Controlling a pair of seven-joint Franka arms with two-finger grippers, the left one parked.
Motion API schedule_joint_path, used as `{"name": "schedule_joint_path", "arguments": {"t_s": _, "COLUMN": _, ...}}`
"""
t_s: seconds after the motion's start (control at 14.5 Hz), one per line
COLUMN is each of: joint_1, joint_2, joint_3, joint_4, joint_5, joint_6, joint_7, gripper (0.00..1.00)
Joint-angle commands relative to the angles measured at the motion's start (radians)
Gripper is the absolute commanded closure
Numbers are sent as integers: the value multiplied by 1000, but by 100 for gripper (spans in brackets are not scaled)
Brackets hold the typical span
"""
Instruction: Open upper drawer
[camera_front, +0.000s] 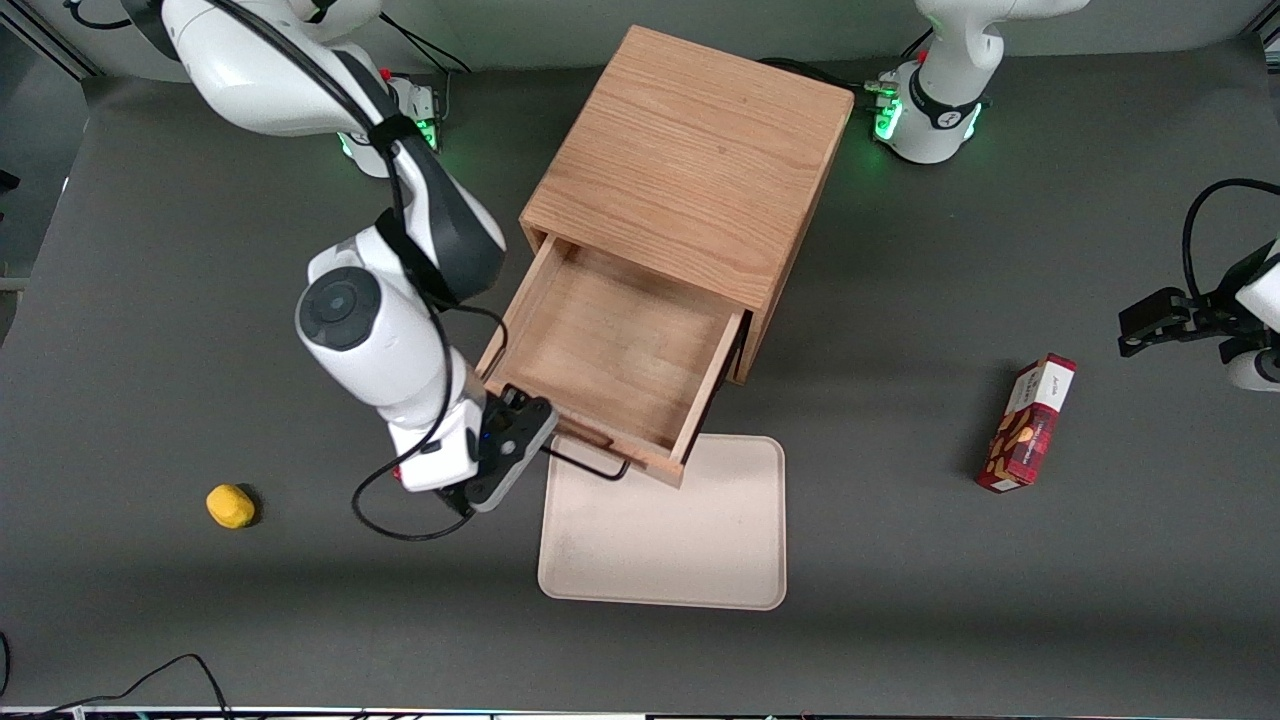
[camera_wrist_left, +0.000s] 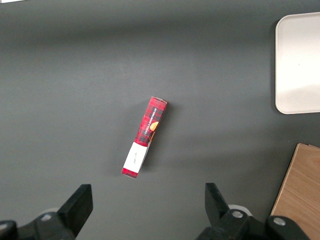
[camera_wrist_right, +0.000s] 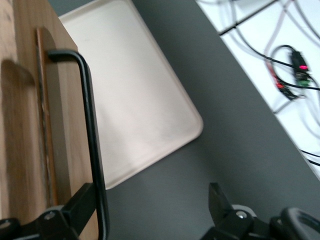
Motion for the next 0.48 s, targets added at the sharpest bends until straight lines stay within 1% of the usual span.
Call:
{"name": "schedule_joint_path", "arguments": {"t_s": 0.0, "joint_1": -40, "joint_2": 47, "joint_3": -15, "joint_4": 65, "joint_5": -11, "joint_6": 30, "joint_7": -30, "gripper": 0}}
{"name": "schedule_joint_path", "arguments": {"t_s": 0.21, "joint_1": -40, "joint_2": 76, "joint_3": -66, "joint_4": 115, "joint_5": -10, "joint_6": 38, "joint_7": -28, "gripper": 0}}
{"name": "schedule_joint_path", "arguments": {"t_s": 0.41, "joint_1": -68, "joint_2": 113, "joint_3": -69, "joint_4": 177, "joint_5": -10, "joint_6": 60, "joint_7": -25, "gripper": 0}}
